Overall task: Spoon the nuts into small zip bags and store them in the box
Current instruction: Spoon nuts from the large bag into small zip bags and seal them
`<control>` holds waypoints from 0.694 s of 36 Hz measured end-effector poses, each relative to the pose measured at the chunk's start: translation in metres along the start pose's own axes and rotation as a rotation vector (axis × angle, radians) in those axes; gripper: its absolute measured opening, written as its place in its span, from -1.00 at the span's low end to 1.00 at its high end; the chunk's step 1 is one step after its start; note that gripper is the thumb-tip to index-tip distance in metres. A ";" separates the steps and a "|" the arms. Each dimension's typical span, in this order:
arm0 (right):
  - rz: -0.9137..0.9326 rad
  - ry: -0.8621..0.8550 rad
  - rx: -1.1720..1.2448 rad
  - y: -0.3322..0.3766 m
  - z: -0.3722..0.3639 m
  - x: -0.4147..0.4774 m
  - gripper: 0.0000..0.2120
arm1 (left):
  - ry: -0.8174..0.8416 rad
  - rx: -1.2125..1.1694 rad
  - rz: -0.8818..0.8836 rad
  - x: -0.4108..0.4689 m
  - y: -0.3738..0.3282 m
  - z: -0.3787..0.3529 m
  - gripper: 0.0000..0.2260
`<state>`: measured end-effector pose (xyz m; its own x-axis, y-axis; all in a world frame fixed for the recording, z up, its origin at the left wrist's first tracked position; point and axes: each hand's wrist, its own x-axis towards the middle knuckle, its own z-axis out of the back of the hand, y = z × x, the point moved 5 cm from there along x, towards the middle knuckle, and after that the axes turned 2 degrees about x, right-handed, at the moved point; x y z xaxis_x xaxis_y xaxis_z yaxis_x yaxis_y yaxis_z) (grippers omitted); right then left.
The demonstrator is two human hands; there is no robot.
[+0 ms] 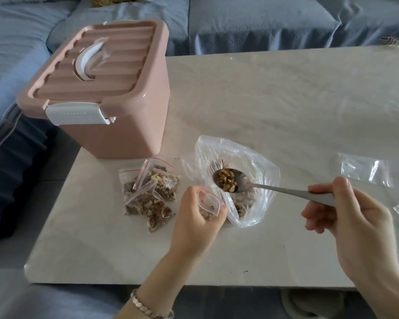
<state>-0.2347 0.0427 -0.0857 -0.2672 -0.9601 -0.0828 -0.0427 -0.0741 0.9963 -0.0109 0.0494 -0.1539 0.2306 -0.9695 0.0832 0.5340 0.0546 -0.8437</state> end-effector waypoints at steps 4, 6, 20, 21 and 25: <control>0.078 0.055 -0.065 0.005 -0.014 -0.012 -0.63 | -0.037 0.021 -0.034 0.001 -0.001 -0.001 -0.70; 0.131 0.083 -0.095 0.006 -0.020 -0.017 -0.64 | -0.042 0.016 -0.046 0.002 0.001 -0.002 -0.72; 0.788 0.245 -0.410 0.013 -0.028 -0.046 -0.75 | -0.027 -0.053 0.021 0.003 0.002 -0.003 -0.69; 0.803 0.243 -0.399 0.013 -0.027 -0.047 -0.76 | -0.021 -0.045 0.029 0.003 0.003 -0.003 -0.70; 0.825 0.213 -0.386 0.016 -0.024 -0.047 -0.76 | 0.004 -0.027 0.054 0.002 0.005 -0.002 -0.69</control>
<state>-0.2000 0.0807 -0.0654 0.1129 -0.7755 0.6211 0.4146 0.6049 0.6799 -0.0093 0.0473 -0.1591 0.2550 -0.9663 0.0354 0.4987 0.1000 -0.8610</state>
